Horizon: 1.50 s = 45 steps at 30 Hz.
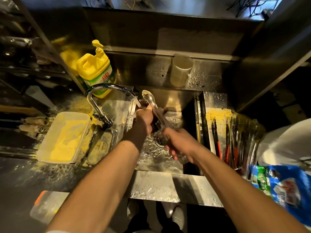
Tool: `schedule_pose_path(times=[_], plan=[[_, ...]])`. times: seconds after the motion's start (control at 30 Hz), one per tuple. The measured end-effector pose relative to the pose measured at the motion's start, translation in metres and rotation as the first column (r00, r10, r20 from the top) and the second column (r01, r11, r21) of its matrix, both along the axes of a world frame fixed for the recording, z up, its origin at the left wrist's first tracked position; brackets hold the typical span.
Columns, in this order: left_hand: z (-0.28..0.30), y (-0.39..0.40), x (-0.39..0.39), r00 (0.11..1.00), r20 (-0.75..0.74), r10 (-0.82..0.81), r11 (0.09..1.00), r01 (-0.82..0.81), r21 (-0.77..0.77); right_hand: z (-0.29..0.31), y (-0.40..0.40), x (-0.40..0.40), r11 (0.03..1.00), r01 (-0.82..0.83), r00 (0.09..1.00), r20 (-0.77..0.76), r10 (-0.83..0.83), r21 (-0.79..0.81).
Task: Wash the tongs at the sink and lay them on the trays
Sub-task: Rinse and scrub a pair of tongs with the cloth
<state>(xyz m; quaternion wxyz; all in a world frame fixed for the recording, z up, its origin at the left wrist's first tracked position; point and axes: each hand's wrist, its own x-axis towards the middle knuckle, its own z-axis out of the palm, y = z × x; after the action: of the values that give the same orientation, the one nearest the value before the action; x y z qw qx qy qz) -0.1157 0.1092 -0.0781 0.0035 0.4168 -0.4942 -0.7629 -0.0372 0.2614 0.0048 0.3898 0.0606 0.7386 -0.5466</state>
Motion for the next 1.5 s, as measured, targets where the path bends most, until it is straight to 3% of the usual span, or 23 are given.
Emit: schedule_pose_path(times=[0.17, 0.3, 0.43, 0.5, 0.7, 1.0, 1.17, 1.3, 1.5], plan=[[-0.004, -0.008, -0.001, 0.997, 0.025, -0.073, 0.995, 0.071, 0.070, -0.003, -0.001, 0.010, 1.000, -0.004, 1.000, 0.002, 0.004, -0.028], [-0.010, -0.015, -0.001, 0.998, 0.058, 0.027, 0.997, -0.023, -0.072, -0.003, 0.027, 0.014, 0.997, -0.076, 0.997, 0.012, 0.076, -0.003], [-0.010, -0.021, 0.004, 0.993, 0.051, 0.104, 0.992, -0.107, 0.064, -0.002, 0.063, 0.011, 0.998, -0.026, 0.998, 0.056, 0.029, -0.053], [-0.009, -0.019, 0.015, 0.993, -0.043, 0.109, 0.974, -0.099, 0.202, 0.000, 0.071, 0.001, 1.000, 0.002, 1.000, -0.006, -0.003, -0.014], [-0.006, -0.014, 0.043, 0.961, -0.268, 0.072, 0.948, 0.017, 0.318, 0.004, 0.053, -0.014, 0.996, -0.038, 0.990, -0.129, 0.048, 0.077], [0.014, 0.001, 0.028, 0.999, -0.035, -0.031, 0.977, 0.038, 0.211, 0.003, 0.035, -0.017, 0.975, -0.113, 0.977, -0.155, 0.144, 0.192], [0.010, 0.003, 0.019, 0.996, -0.026, -0.089, 0.995, 0.090, 0.044, 0.000, 0.032, -0.014, 0.989, -0.124, 0.989, -0.071, 0.130, 0.079], [0.016, -0.001, 0.003, 1.000, -0.004, -0.027, 0.999, 0.027, -0.044, 0.000, 0.034, -0.006, 0.987, -0.151, 0.985, -0.080, 0.154, 0.049], [0.018, 0.011, -0.001, 0.993, 0.062, -0.097, 0.995, 0.097, 0.011, 0.009, 0.029, -0.008, 0.988, -0.100, 0.985, -0.131, 0.115, 0.114]])
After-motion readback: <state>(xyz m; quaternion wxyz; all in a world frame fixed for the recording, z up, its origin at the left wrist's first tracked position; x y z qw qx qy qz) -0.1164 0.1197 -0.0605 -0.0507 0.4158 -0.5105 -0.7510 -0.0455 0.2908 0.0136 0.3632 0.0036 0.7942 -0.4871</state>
